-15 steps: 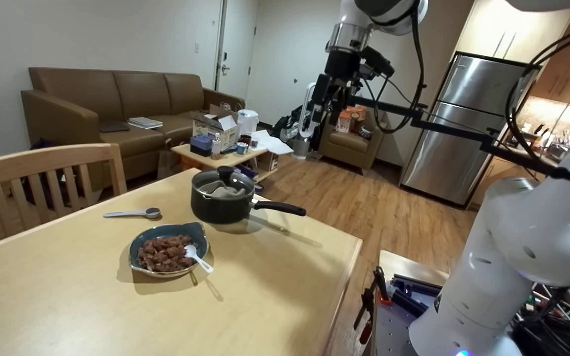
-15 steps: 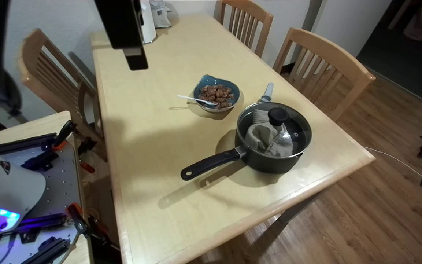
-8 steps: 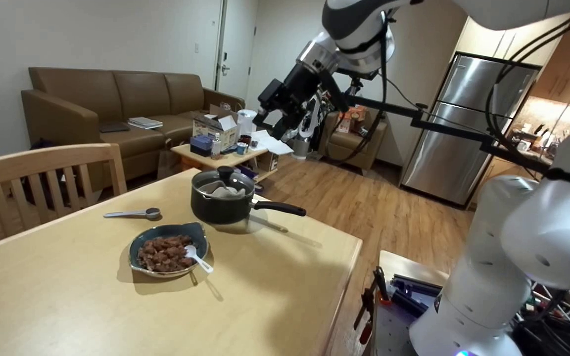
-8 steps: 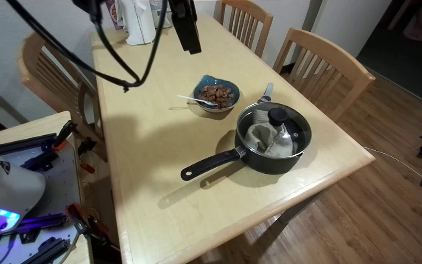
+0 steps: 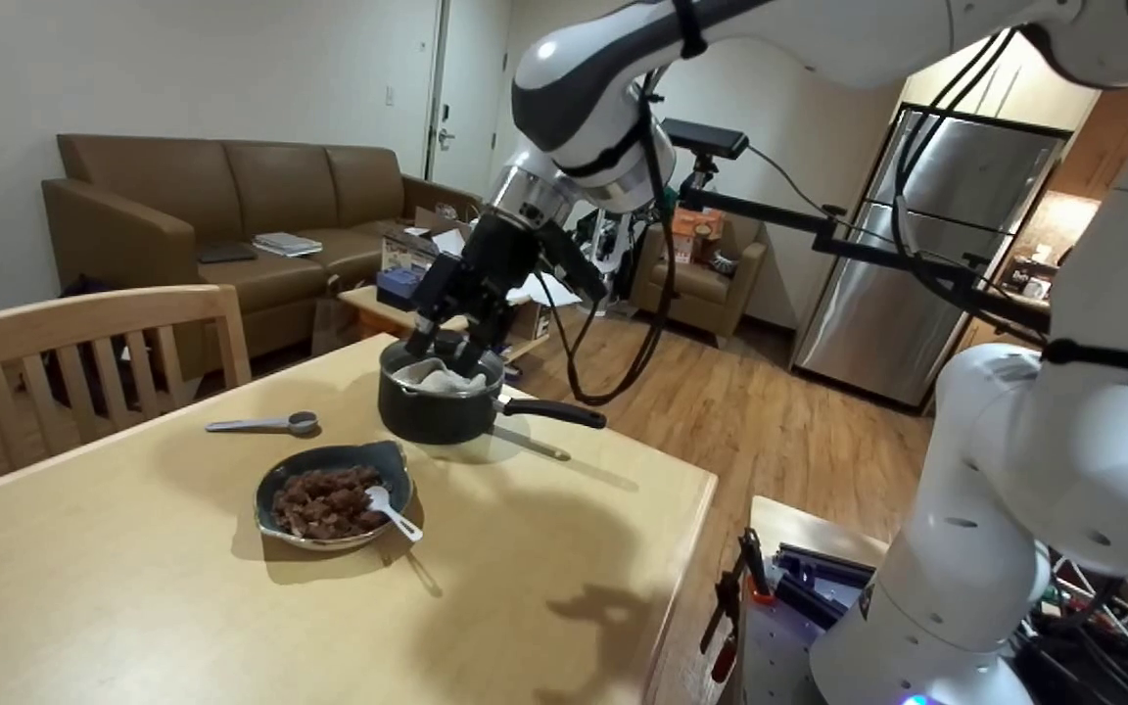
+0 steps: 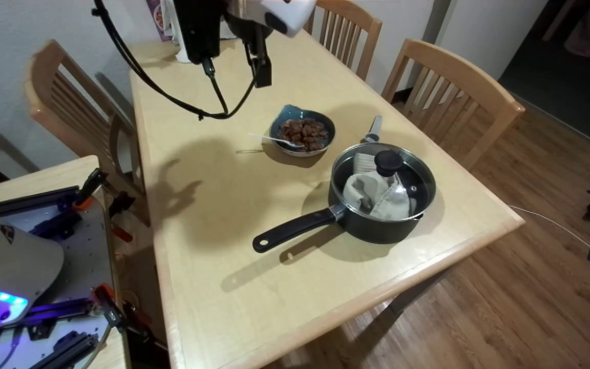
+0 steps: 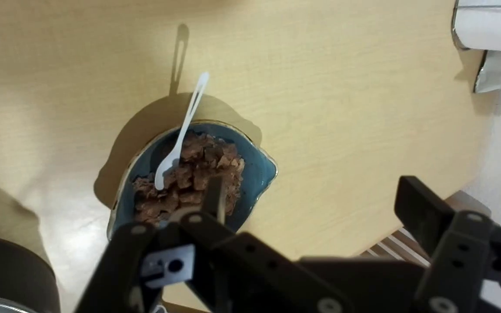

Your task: Pick up the white spoon from the bowl and put it on the table.

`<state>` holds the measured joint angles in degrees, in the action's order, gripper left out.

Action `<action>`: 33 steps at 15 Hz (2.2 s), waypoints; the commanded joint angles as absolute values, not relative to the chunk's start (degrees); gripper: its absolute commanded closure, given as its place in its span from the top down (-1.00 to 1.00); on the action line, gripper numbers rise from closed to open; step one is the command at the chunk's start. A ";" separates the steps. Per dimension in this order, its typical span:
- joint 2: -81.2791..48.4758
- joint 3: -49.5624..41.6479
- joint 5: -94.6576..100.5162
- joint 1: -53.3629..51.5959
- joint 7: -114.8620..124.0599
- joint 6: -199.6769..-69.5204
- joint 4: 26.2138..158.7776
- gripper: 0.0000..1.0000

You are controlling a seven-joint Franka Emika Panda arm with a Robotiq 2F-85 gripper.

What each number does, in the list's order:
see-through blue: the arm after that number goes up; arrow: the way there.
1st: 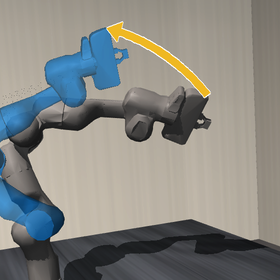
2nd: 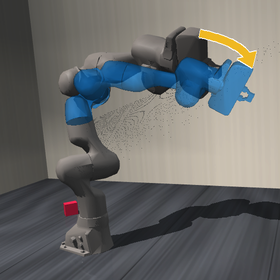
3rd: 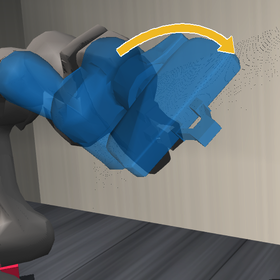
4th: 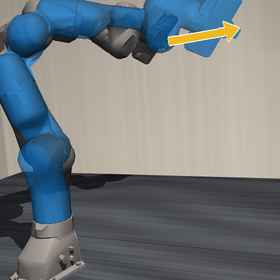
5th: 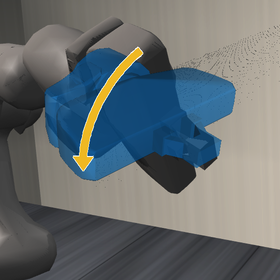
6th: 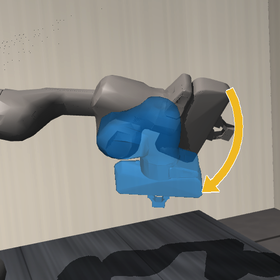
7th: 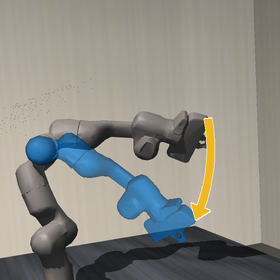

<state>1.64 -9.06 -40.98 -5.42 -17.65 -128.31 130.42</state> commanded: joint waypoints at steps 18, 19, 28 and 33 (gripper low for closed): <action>-10.30 2.49 -16.42 -3.96 2.31 -138.24 128.46 1.00; -10.94 2.50 -16.24 -3.94 2.47 -138.24 128.12 1.00; -13.28 1.48 -4.82 -7.58 21.52 -138.97 127.25 1.00; -15.35 0.55 -0.72 -8.82 27.17 -139.18 126.94 1.00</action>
